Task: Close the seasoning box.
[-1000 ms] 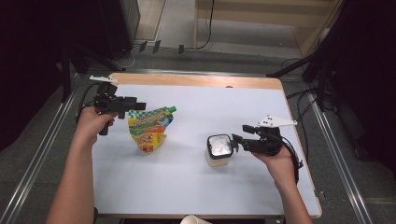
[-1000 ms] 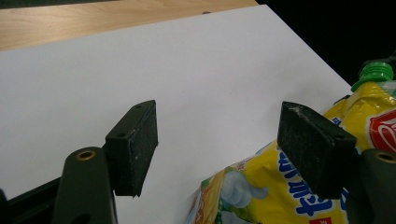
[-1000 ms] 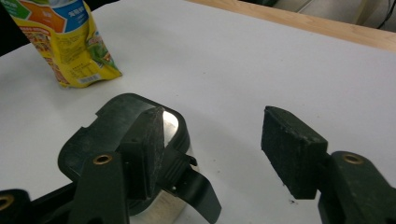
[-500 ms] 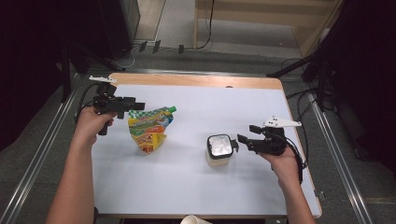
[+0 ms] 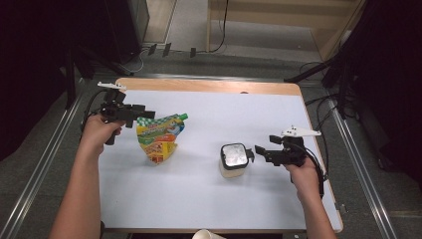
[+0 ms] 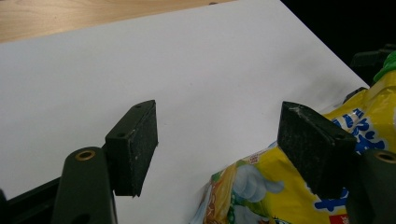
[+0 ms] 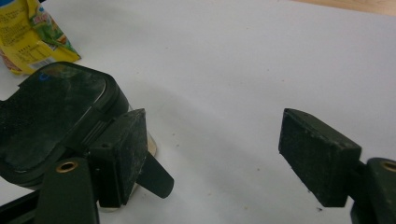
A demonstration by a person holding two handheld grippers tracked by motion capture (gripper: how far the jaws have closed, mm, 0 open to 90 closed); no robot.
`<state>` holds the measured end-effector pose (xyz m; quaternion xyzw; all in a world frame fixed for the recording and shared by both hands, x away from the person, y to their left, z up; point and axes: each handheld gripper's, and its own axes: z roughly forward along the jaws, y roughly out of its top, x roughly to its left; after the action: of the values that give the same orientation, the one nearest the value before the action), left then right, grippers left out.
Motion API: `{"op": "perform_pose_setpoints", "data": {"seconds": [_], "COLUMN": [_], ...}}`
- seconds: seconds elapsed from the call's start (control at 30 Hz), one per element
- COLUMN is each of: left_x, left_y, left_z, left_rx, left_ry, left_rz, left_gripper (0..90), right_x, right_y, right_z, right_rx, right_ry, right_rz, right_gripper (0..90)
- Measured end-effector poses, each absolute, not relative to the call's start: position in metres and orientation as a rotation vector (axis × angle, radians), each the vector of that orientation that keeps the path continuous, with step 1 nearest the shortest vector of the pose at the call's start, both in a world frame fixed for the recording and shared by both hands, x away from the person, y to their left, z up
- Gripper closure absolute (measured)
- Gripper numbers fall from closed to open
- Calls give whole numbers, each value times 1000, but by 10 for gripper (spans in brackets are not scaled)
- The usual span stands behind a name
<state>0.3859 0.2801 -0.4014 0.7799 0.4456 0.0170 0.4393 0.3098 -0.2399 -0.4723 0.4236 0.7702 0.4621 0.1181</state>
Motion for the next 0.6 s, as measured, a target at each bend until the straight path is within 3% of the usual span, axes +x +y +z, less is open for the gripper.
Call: {"op": "perform_pose_setpoints", "data": {"seconds": [0.6], "left_x": [387], "left_y": [280], "left_z": [-403], "left_rx": [1943], "left_ry": [1107], "left_rz": [35], "left_gripper": [297], "right_x": [310], "right_y": [-236], "right_z": [-476], "right_rx": [1241], "right_ry": [2274], "right_rz": [1308], "right_gripper": [245]}}
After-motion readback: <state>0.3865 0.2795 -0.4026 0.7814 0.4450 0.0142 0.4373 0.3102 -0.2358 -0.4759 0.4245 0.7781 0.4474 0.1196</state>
